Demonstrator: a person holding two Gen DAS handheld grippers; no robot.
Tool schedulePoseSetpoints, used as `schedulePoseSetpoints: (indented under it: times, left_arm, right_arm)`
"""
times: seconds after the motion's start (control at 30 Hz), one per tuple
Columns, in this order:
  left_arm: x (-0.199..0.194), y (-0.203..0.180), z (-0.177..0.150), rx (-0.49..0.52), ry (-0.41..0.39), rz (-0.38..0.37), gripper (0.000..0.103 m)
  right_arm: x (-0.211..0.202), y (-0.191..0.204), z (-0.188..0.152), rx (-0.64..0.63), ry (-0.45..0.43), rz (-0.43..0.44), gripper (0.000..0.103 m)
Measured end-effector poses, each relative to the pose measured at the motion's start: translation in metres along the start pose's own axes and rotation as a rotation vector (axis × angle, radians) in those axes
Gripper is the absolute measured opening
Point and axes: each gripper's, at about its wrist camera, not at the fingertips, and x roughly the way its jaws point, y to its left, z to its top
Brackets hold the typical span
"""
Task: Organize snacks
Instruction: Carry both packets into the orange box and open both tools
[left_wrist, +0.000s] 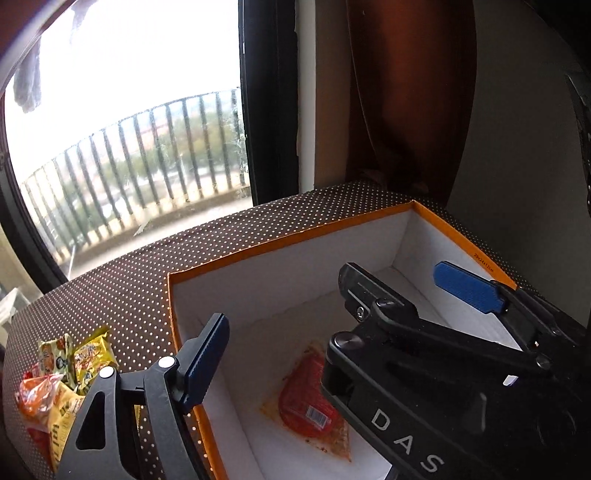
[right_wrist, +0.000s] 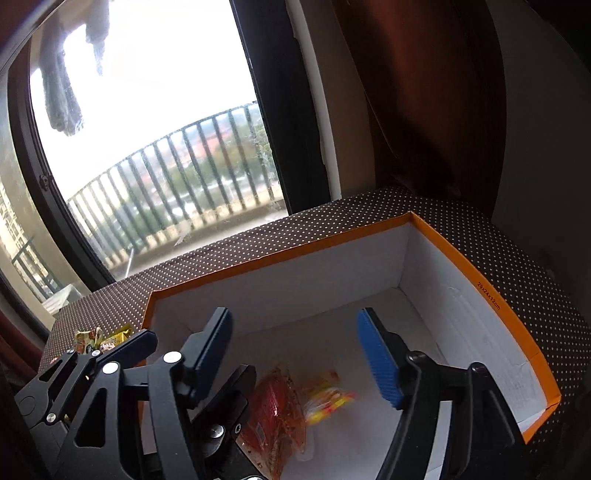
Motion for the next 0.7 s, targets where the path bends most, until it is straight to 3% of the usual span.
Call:
schedulePoseSetpoints:
  times: [0.27,0.7]
  left_arm:
    - [0.001,0.015,-0.002,0.004,-0.027,0.005,0.082]
    - [-0.06,0.013,-0.034,-0.034,-0.113,0.027,0.082]
  right_arm:
    - [-0.006,0.001,0.001,0.002,-0.004,-0.023,0.084]
    - [-0.043,0.033,-0.005,-0.053,-0.062,-0.004,0.085]
